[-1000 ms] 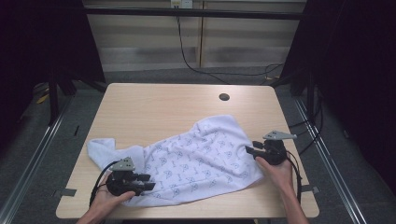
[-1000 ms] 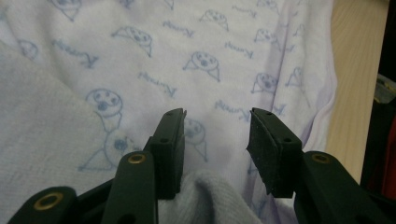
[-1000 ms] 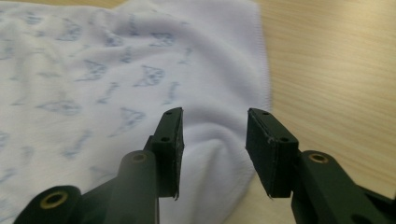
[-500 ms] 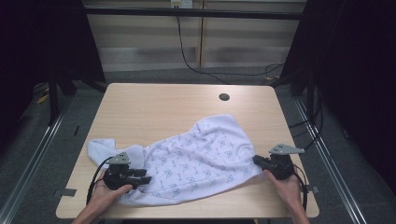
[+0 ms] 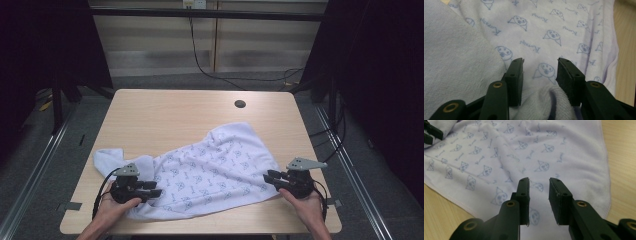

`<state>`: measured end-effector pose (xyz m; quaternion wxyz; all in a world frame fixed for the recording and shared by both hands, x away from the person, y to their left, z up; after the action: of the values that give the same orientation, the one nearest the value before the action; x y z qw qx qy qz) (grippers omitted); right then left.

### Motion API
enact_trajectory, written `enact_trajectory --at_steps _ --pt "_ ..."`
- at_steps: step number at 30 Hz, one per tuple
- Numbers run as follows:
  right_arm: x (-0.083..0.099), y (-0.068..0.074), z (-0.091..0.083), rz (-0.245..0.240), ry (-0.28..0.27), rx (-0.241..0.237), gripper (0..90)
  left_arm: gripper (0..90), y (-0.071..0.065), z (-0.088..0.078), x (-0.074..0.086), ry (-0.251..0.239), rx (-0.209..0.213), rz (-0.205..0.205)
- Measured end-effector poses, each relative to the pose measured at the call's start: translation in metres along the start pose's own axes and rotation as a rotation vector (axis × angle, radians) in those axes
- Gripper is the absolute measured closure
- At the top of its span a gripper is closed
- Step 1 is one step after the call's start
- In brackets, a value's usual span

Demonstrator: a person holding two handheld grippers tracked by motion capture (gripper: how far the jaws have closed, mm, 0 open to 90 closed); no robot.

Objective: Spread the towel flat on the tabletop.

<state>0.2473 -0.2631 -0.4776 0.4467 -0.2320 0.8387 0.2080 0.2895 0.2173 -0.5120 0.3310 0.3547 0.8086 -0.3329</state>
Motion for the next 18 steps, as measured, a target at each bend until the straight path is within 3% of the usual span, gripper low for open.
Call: enact_trajectory --at_steps 8,13,14,18 --pt "0.031 0.006 0.015 -0.007 0.143 0.02 58.5 55.5 0.003 -0.003 -0.003 -0.025 -0.012 0.003" --pt "0.03 0.0 0.024 -0.055 0.12 0.073 55.1 50.3 0.001 -0.009 -0.009 -0.08 -0.033 0.014" --pt "0.028 -0.009 0.028 -0.041 0.1 0.08 57.6 45.5 -0.001 -0.01 -0.01 -0.089 -0.033 0.019" --pt "0.024 -0.019 0.033 -0.038 0.103 0.117 68.7 43.5 -0.001 -0.012 -0.013 -0.12 -0.031 0.004"
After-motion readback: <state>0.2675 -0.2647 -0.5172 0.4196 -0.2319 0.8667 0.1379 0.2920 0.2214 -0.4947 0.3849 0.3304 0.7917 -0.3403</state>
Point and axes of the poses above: each handheld gripper's, and its own axes: z roughly forward along the jaws, x roughly out of its underside, y roughly to its left, the point moved 2 cm from there along z, roughly forward along the jaws, and after that the axes turned 6 degrees about -y, right-handed, at the moved point
